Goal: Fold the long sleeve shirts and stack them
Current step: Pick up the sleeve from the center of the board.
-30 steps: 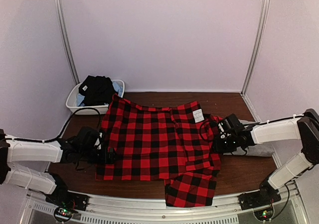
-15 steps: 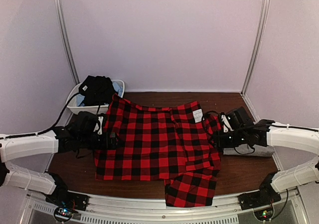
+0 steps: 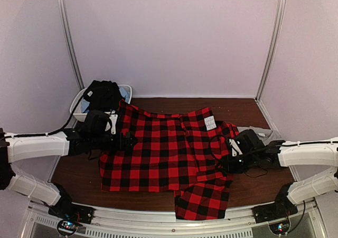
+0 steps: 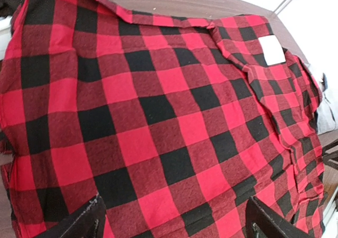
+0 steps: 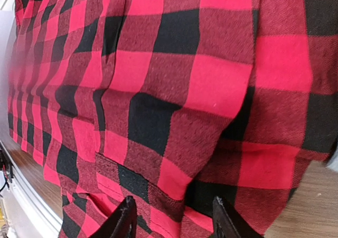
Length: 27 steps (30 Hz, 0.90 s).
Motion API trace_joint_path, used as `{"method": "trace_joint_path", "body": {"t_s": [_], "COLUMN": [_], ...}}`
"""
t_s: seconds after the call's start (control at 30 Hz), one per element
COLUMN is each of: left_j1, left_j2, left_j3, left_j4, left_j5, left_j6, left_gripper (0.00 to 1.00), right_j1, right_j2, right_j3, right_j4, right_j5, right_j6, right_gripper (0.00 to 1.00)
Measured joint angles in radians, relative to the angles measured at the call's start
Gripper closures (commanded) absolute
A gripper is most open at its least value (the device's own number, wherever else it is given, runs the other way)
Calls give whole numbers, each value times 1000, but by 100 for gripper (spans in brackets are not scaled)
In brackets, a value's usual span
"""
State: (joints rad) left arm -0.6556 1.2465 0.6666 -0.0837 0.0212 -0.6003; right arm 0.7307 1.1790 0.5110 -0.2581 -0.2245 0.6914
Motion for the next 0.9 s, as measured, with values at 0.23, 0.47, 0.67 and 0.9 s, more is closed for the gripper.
{"method": "trace_joint_path", "body": {"t_s": [0.23,0.47,0.67,0.9], "left_j1": [-4,-70,-191,-320], "left_j2": [32,59,122,249], "left_j3": [5,19,62,185], "left_j4": [105,230,360,460], "left_j5": [45,65,79,101], "left_j6": [58,169,336,598], "left_gripper": [2,2,2,2], "right_j1": [26,28,25,-8], "right_j2": [80,89,80,89], "right_j3": [-13,57,186,204], "right_j4": [112,156,238,402], "right_j5": [-61,-119,-155,-225], "right_j6": [50,97,171,295], "right_gripper": [98,100,100,100]}}
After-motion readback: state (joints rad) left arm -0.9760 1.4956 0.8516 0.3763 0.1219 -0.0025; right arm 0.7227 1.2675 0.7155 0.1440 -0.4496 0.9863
